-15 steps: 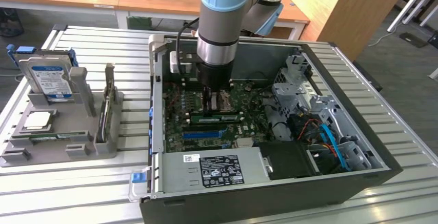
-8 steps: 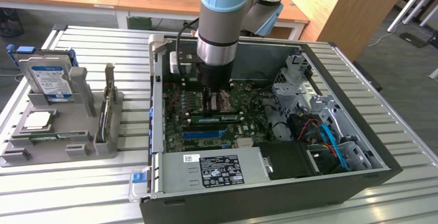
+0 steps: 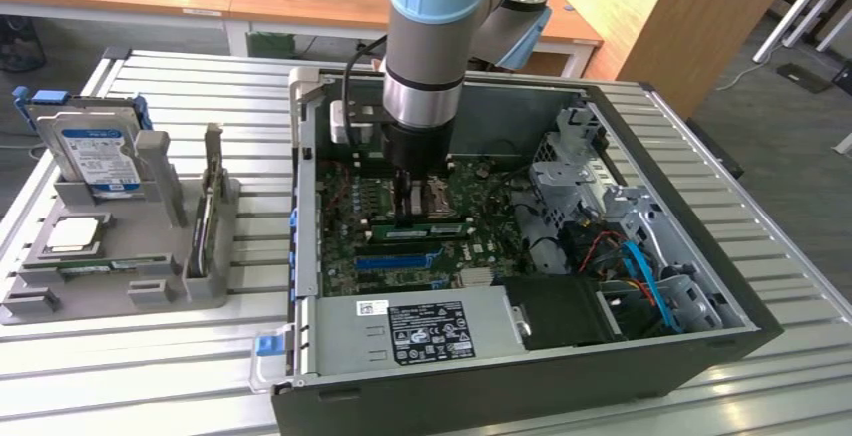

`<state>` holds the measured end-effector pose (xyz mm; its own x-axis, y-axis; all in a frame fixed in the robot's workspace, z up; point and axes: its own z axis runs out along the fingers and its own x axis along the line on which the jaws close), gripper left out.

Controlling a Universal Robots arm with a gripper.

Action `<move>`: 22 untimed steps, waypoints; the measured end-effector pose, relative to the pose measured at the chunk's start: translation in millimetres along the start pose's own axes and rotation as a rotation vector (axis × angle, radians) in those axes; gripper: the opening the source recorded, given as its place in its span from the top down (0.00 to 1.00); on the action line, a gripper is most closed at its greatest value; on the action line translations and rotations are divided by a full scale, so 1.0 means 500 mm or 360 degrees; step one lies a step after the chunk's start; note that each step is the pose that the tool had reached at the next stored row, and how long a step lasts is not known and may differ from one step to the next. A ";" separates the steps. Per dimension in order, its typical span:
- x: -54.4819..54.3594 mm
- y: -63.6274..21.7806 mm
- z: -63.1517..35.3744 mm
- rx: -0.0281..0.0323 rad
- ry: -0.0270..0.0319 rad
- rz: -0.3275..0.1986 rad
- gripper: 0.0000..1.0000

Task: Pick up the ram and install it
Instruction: 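Press down the ram until it locks into place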

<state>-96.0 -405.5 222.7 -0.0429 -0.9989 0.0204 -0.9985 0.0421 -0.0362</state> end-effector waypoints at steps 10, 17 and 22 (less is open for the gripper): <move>0.000 0.000 0.002 0.00000 0.00001 0.0000 0.90; 0.000 0.000 0.002 0.00001 -0.00001 0.0000 0.90; 0.000 0.000 0.002 0.00001 -0.00001 0.0000 0.90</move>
<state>-96.0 -405.5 221.8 -0.0429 -0.9989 0.0203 -0.9985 0.0422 -0.0363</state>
